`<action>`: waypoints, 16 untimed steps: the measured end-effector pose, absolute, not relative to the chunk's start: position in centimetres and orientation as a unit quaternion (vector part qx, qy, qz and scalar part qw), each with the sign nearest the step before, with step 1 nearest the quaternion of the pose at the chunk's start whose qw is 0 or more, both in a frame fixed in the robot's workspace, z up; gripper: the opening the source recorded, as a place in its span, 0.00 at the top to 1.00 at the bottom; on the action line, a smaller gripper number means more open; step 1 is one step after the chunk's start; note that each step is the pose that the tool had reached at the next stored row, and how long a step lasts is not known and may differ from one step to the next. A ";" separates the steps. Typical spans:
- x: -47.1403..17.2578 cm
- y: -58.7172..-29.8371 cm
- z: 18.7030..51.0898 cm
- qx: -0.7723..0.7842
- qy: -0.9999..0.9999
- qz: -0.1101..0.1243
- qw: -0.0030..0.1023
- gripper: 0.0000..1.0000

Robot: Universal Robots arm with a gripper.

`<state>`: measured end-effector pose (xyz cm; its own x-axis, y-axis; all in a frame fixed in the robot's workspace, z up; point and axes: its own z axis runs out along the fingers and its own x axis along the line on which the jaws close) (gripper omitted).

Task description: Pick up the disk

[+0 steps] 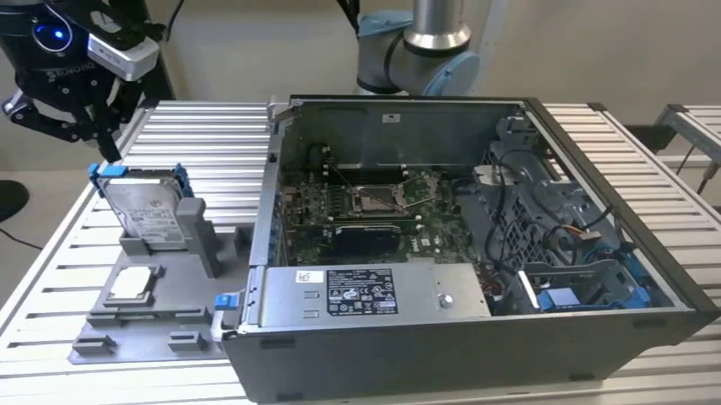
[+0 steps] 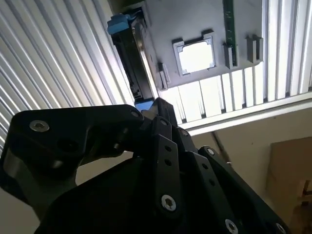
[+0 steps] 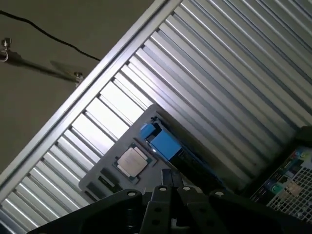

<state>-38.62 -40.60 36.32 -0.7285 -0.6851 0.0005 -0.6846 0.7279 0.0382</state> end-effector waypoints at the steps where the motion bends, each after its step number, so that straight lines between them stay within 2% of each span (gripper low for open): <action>1: -38.6 -40.6 36.3 0.377 -0.926 -0.018 0.007 1.00; 16: -38.6 -40.6 36.2 0.495 -0.869 -0.015 0.006 1.00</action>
